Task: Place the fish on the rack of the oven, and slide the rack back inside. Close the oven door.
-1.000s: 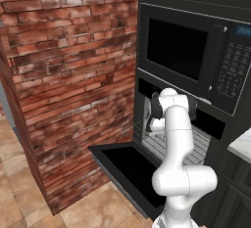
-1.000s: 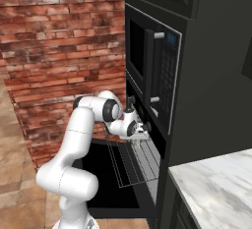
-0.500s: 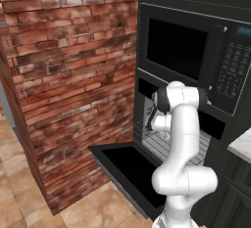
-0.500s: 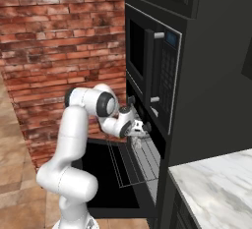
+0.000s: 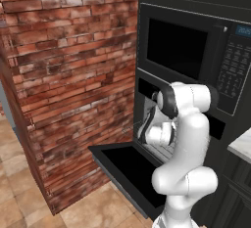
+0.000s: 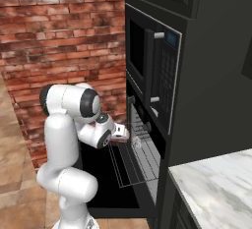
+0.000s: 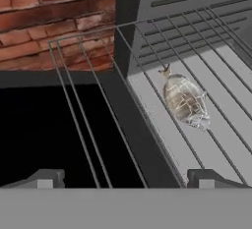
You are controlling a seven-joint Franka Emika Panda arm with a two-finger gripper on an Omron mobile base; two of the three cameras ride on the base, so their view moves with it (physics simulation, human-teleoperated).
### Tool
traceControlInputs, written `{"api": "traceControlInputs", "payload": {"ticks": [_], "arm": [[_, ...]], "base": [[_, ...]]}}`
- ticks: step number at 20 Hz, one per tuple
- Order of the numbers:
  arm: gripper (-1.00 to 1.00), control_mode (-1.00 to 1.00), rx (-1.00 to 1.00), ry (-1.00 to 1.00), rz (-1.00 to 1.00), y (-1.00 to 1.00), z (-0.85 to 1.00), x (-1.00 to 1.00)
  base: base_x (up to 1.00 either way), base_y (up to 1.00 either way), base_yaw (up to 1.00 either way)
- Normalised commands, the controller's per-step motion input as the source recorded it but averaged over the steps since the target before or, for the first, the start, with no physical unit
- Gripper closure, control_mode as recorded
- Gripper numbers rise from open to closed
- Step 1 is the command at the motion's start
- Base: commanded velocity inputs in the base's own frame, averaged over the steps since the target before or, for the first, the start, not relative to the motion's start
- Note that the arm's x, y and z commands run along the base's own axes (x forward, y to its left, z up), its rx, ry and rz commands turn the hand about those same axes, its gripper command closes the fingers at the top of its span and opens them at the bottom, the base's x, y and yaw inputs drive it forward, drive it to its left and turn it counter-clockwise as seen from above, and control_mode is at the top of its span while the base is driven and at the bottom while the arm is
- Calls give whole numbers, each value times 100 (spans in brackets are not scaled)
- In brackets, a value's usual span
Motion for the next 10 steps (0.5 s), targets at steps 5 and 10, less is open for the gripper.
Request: {"api": "traceControlInputs", "payload": {"ticks": [5,10], "arm": [[-100,-100,-2,0,0,95,37,-40],[-100,-100,-3,1,0,88,26,-2]], "base": [[0,0,0],[0,0,0]]}}
